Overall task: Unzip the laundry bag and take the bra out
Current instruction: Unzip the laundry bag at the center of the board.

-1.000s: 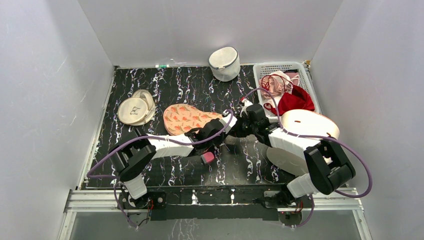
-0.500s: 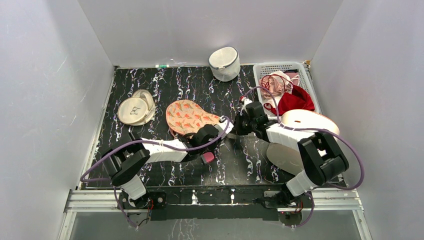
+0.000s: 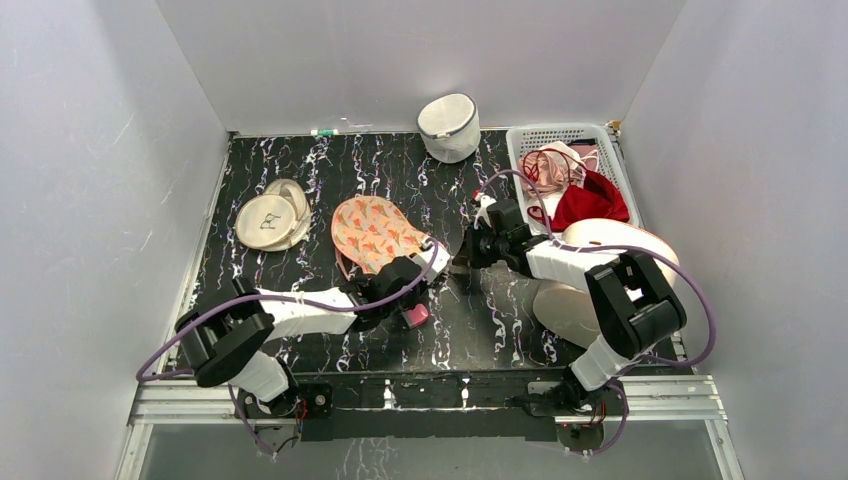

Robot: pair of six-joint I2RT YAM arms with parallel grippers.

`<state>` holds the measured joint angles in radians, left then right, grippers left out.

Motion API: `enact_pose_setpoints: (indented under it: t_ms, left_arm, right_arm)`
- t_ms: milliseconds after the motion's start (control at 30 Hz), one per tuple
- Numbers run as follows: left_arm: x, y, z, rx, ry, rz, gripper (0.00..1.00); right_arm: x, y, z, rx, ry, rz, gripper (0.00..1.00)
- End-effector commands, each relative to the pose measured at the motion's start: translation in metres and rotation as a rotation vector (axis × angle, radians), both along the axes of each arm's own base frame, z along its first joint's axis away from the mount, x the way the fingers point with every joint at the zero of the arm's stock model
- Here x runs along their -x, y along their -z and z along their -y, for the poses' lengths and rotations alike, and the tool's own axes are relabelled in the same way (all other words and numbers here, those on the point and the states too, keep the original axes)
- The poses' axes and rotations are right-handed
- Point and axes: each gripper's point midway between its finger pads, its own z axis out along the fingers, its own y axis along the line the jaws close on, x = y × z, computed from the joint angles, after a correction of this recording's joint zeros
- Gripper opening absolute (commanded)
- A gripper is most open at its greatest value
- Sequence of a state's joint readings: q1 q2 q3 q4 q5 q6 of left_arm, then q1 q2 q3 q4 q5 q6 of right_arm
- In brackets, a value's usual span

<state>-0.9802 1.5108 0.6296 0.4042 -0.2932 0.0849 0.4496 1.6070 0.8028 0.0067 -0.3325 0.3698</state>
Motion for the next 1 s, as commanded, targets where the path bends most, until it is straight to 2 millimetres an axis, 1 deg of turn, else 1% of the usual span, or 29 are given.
enact_pose_setpoints:
  t_ms: [0, 100, 167, 233, 267, 300, 333, 433, 533, 633, 700, 833, 967]
  left_arm:
    - [0.009, -0.004, -0.020, -0.022, -0.077, -0.065, 0.30]
    - [0.014, -0.022, 0.000, 0.066, -0.009, -0.088, 0.42]
    - [0.017, -0.033, 0.013, 0.116, 0.034, -0.095, 0.52]
    - [0.018, -0.041, 0.026, 0.144, 0.074, -0.107, 0.59]
    - [0.017, -0.042, 0.029, 0.143, 0.082, -0.108, 0.62]
    - [0.016, -0.043, 0.034, 0.142, 0.090, -0.111, 0.67]
    - [0.014, -0.040, 0.036, 0.131, 0.092, -0.116, 0.70]
    - [0.004, -0.031, 0.039, 0.083, 0.076, -0.103, 0.72]
    - [-0.006, -0.021, 0.029, 0.035, 0.026, -0.062, 0.69]
    - [-0.011, -0.015, 0.019, 0.006, -0.011, -0.034, 0.60]
    - [-0.012, -0.014, 0.014, 0.000, -0.028, -0.021, 0.53]
    - [-0.015, -0.014, 0.005, -0.001, -0.068, 0.010, 0.33]
    - [-0.015, -0.017, -0.002, -0.008, -0.080, 0.030, 0.19]
  right_arm:
    - [-0.004, -0.024, 0.002, -0.051, 0.032, 0.089, 0.00]
    - [0.012, -0.029, -0.009, -0.103, 0.006, 0.066, 0.00]
    - [0.020, -0.032, -0.017, -0.125, -0.007, 0.054, 0.00]
    - [0.025, -0.036, -0.022, -0.146, -0.011, 0.049, 0.00]
    - [0.026, -0.038, -0.024, -0.154, -0.010, 0.051, 0.00]
    - [0.027, -0.040, -0.025, -0.160, -0.008, 0.052, 0.00]
    - [0.028, -0.043, -0.026, -0.167, -0.005, 0.053, 0.00]
    - [0.032, -0.050, -0.031, -0.194, -0.004, 0.052, 0.00]
    - [0.036, -0.052, -0.035, -0.204, -0.013, 0.052, 0.00]
    - [0.039, -0.052, -0.038, -0.206, -0.020, 0.048, 0.00]
    - [0.041, -0.052, -0.038, -0.205, -0.024, 0.048, 0.00]
    - [0.042, -0.051, -0.039, -0.201, -0.030, 0.046, 0.00]
    - [0.041, -0.050, -0.037, -0.181, -0.032, 0.052, 0.00]
